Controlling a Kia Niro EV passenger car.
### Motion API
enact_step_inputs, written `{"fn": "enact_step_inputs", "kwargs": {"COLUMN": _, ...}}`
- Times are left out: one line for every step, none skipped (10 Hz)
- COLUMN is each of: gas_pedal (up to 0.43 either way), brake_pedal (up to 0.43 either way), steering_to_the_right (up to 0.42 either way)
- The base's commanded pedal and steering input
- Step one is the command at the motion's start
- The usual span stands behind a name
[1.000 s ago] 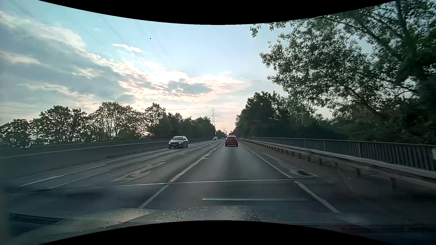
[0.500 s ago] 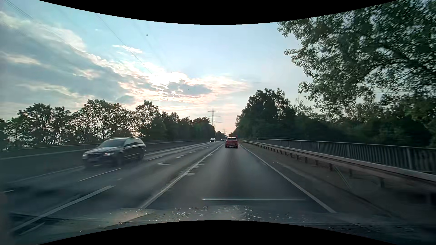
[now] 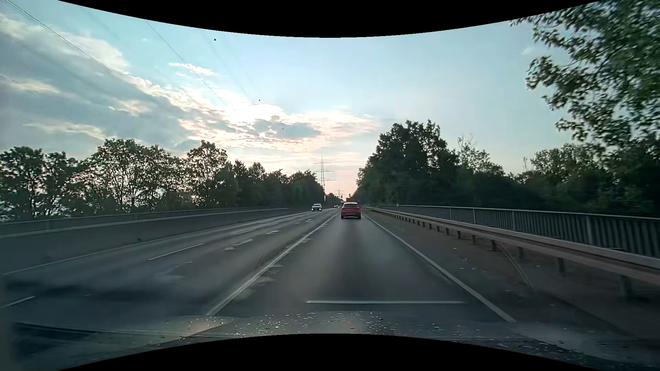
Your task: Follow the waypoints while adhering to traffic rules and regulations
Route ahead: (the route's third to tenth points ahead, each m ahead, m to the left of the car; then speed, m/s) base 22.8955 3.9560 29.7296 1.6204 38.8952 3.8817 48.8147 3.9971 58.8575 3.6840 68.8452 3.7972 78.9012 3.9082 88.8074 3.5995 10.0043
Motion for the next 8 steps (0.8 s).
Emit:
{"fn": "enact_step_inputs", "kwargs": {"gas_pedal": 0.079, "brake_pedal": 0.000, "steering_to_the_right": -0.004}}
{"fn": "enact_step_inputs", "kwargs": {"gas_pedal": 0.067, "brake_pedal": 0.000, "steering_to_the_right": -0.004}}
{"fn": "enact_step_inputs", "kwargs": {"gas_pedal": 0.067, "brake_pedal": 0.000, "steering_to_the_right": -0.004}}
{"fn": "enact_step_inputs", "kwargs": {"gas_pedal": 0.067, "brake_pedal": 0.000, "steering_to_the_right": -0.004}}
{"fn": "enact_step_inputs", "kwargs": {"gas_pedal": 0.067, "brake_pedal": 0.000, "steering_to_the_right": -0.004}}
{"fn": "enact_step_inputs", "kwargs": {"gas_pedal": 0.067, "brake_pedal": 0.000, "steering_to_the_right": -0.004}}
{"fn": "enact_step_inputs", "kwargs": {"gas_pedal": 0.067, "brake_pedal": 0.000, "steering_to_the_right": -0.004}}
{"fn": "enact_step_inputs", "kwargs": {"gas_pedal": 0.067, "brake_pedal": 0.000, "steering_to_the_right": -0.004}}
